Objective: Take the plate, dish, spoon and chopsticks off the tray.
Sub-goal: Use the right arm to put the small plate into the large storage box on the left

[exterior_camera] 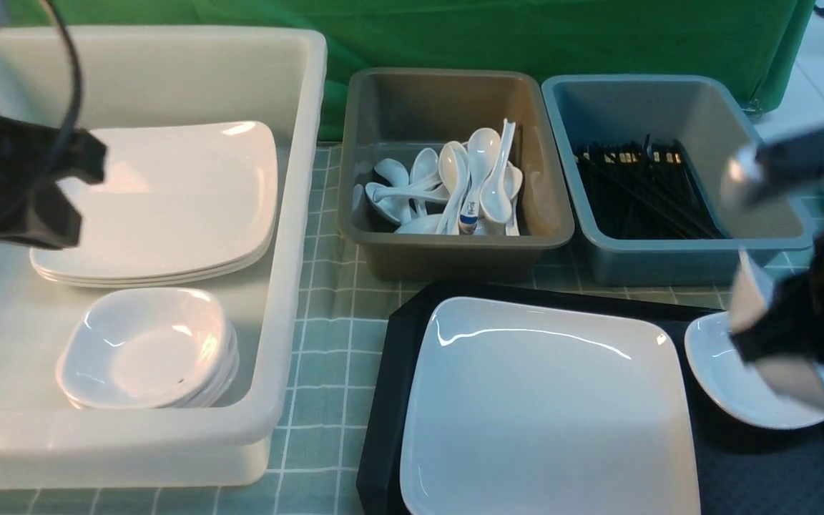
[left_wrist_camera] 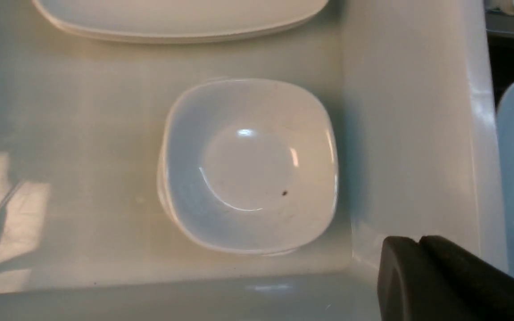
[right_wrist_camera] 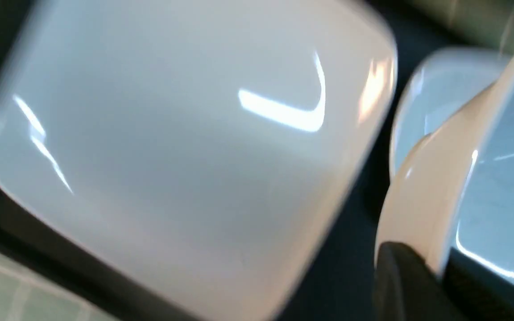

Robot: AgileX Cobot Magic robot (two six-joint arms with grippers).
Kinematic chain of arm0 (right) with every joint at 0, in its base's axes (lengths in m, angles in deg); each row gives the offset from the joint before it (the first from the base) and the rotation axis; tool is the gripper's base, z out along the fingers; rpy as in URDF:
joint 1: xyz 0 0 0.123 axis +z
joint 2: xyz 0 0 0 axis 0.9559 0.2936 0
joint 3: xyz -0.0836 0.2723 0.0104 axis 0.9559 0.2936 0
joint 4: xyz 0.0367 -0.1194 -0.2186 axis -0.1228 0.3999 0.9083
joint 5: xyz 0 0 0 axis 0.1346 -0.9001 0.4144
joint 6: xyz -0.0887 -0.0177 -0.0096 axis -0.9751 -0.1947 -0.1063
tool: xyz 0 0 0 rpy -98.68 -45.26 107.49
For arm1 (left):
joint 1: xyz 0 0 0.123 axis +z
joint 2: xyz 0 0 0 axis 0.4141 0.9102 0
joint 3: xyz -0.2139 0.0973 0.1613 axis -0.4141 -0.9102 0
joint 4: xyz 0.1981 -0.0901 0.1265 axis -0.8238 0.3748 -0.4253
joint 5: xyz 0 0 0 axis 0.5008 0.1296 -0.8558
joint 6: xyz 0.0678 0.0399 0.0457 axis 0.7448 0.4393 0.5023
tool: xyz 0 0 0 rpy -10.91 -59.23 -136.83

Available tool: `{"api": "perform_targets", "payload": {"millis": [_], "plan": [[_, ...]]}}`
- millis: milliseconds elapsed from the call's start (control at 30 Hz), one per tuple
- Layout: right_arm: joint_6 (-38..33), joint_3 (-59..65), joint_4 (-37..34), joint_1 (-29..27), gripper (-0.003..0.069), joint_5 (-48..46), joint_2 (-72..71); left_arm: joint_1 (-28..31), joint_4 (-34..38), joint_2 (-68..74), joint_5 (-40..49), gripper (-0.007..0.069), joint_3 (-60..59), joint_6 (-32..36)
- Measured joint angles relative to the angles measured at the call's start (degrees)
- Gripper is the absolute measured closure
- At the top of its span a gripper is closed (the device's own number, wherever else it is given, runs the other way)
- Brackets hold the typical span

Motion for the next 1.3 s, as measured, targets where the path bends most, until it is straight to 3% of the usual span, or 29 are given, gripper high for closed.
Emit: {"api": "perform_targets", "payload": {"millis": [167,367,667,1000,1100,1300], "plan": [[-14.7,-16.3,-13.7,2.8,0.0598,3.6,9.4,4.8,0.1,-4.8,0.8,0.0615,0.0,0.3],[-24.5,-36.2,-17.4,14.5,0.0598,8.9,26.8,10.3,0.7,-11.2,2.9,0.0615,0.0,0.4],[-28.2,-59.0,-18.5,24.8,0.0598,10.4,50.7,12.4,1.5,-17.4,3.9,0.0615,0.0,0.4],[-32.8,-62.2,-18.2,28.7,0.058,11.8,61.7,12.4,1.6,-18.4,4.2,0.0615,-0.1,1.1],[-33.0,-62.2,-18.0,28.7,0.05,11.4,62.3,12.4,1.6,-18.4,4.2,0.0615,-0.1,1.1],[-26.6,-62.8,-17.4,28.7,0.017,7.4,61.2,12.4,1.6,-18.4,4.2,0.0615,-0.1,1.2]]}}
